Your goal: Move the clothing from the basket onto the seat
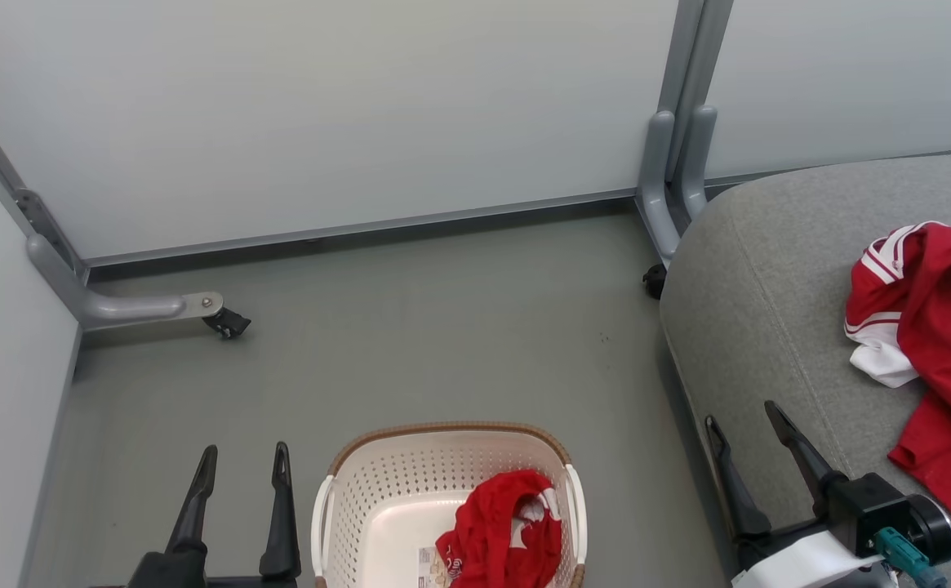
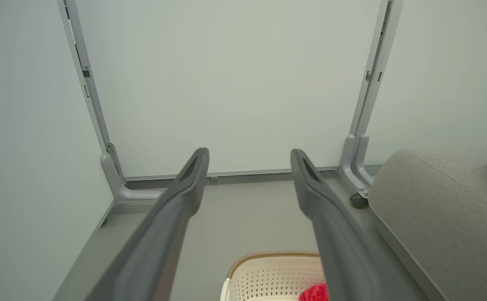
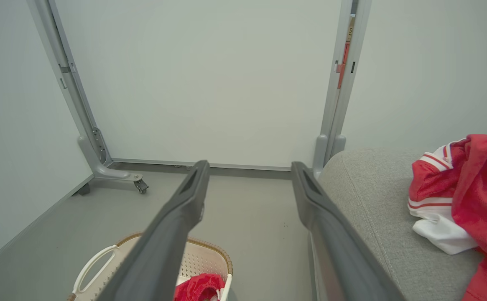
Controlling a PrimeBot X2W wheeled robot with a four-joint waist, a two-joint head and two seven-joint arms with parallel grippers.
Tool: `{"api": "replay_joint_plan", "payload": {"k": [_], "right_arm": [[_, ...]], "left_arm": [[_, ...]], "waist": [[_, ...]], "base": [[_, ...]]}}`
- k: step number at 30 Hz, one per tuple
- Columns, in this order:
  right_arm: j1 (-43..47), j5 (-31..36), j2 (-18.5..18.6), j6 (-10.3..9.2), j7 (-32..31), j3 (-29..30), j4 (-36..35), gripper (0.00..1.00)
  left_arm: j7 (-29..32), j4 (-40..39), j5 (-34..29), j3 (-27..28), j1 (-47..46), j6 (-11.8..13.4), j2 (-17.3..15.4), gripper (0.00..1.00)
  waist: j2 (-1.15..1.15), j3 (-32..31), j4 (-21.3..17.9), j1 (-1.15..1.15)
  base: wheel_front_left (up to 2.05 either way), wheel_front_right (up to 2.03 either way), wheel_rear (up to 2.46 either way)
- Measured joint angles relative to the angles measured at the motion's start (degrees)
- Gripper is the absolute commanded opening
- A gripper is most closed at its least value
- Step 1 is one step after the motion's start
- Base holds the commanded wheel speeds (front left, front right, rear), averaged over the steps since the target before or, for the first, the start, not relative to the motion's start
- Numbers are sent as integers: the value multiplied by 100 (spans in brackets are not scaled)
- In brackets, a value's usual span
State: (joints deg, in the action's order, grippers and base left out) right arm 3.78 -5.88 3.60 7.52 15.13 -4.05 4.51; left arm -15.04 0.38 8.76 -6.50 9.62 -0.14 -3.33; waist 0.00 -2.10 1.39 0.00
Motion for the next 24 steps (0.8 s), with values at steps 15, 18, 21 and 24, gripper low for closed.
{"api": "replay_joint_plan", "payload": {"k": [15, 18, 21, 24], "right_arm": [[181, -20, -54, 0, 0, -36, 51, 100], [191, -19, -54, 0, 0, -40, 49, 100], [224, -16, -55, 0, 0, -49, 49, 100], [234, -12, -56, 0, 0, -58, 51, 100]], "left_arm": [[0, 129, -129, 71, 209, -131, 41, 100], [0, 152, -123, 55, 211, -135, 42, 100], [0, 157, -124, 46, 211, -137, 43, 100], [0, 171, -124, 44, 213, -140, 43, 100]], "waist": [[0, -230, -44, 0], [0, -227, -40, 0], [0, -227, -39, 0], [0, -219, -45, 0]], "base": [[0, 0, 0], [0, 0, 0], [0, 0, 0], [0, 0, 0]]}}
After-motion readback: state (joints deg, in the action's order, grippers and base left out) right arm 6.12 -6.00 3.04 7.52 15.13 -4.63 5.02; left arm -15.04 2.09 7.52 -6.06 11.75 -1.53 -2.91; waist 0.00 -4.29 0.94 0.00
